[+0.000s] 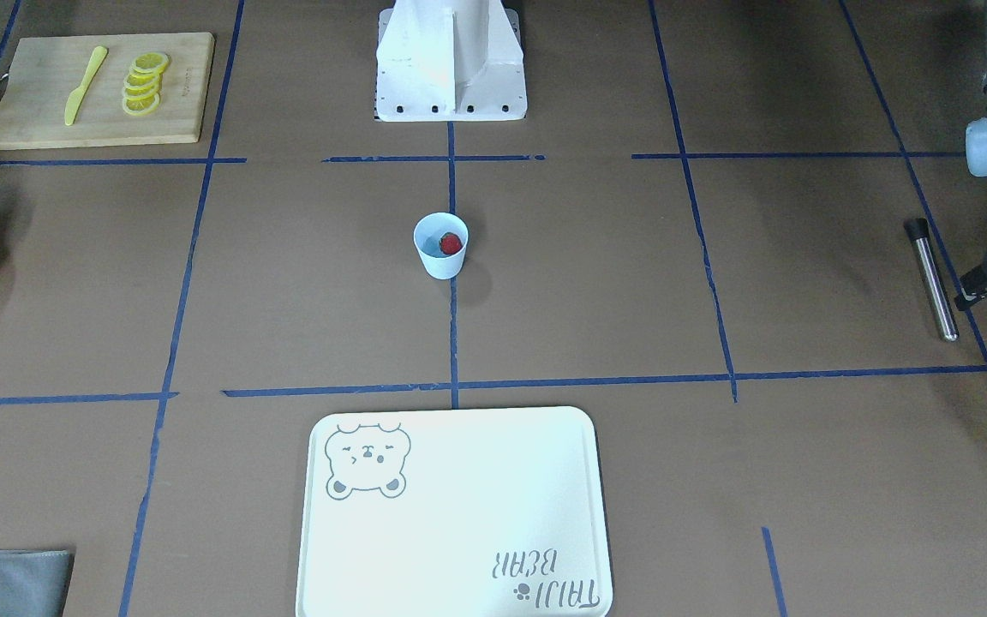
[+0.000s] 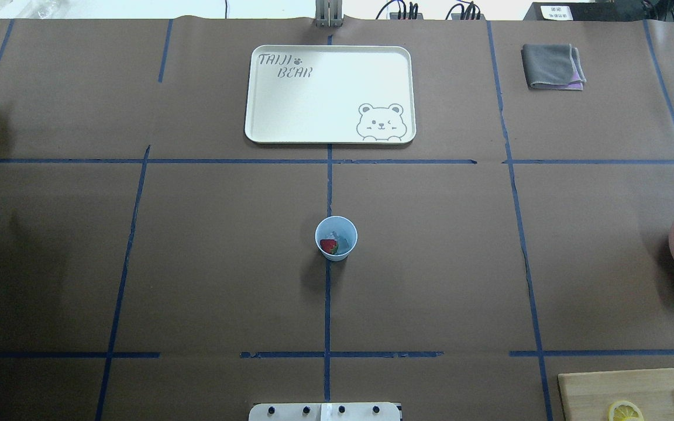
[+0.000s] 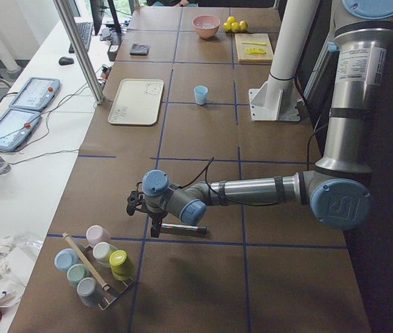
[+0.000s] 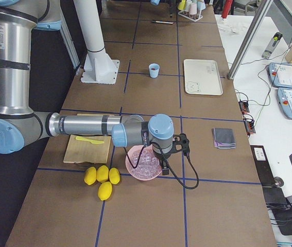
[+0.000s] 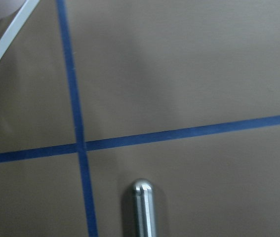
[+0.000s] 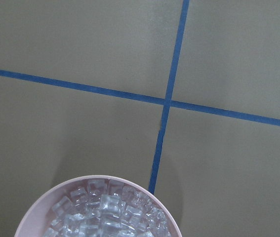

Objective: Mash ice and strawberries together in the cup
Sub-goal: 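Move the left gripper back toward the metal pestle, then grasp the metal pestle with the left gripper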

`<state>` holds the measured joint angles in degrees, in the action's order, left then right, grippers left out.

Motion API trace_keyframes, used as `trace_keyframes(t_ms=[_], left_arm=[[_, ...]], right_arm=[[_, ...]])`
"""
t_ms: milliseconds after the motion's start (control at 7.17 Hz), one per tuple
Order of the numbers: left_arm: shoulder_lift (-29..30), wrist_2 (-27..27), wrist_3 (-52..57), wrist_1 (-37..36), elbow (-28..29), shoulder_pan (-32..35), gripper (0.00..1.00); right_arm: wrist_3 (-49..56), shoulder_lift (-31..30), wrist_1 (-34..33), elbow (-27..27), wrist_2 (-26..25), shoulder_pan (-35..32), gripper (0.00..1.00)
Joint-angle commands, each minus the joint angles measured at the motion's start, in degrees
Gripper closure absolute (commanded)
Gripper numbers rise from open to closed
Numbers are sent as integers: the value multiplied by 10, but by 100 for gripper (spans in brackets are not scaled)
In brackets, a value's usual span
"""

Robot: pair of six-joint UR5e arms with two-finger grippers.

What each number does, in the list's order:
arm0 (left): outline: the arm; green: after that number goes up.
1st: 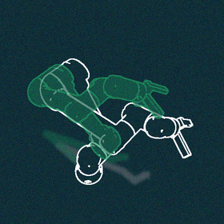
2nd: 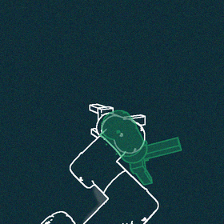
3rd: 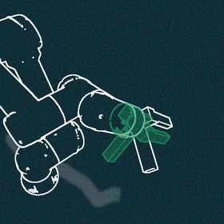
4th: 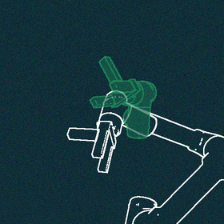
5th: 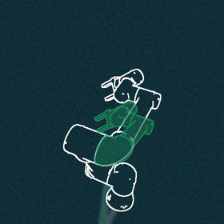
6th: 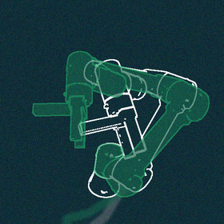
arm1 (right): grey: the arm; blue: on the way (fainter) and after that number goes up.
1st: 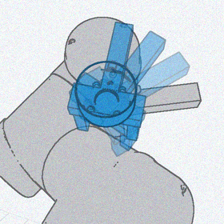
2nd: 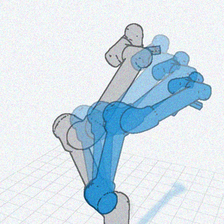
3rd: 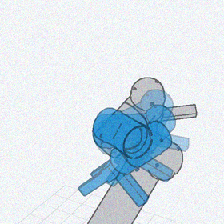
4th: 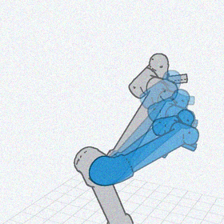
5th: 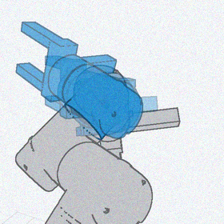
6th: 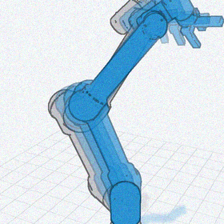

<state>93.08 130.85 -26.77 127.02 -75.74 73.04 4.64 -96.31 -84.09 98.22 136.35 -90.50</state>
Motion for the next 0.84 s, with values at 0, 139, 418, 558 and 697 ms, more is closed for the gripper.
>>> trace_keyframes(t_ms=[0,139,418,558,697], left_arm=[[0,-7,-13,13,15,-19,0],[0,-29,-14,12,16,-45,0],[-1,-42,-14,13,22,-55,0],[-1,-42,-13,13,22,-55,0],[-1,-41,-14,13,22,-55,3]], right_arm=[[-1,0,0,0,1,0,1],[0,0,0,0,1,0,1],[0,0,0,-1,1,0,1],[-1,0,0,0,1,0,1],[-1,0,0,0,1,0,1]])
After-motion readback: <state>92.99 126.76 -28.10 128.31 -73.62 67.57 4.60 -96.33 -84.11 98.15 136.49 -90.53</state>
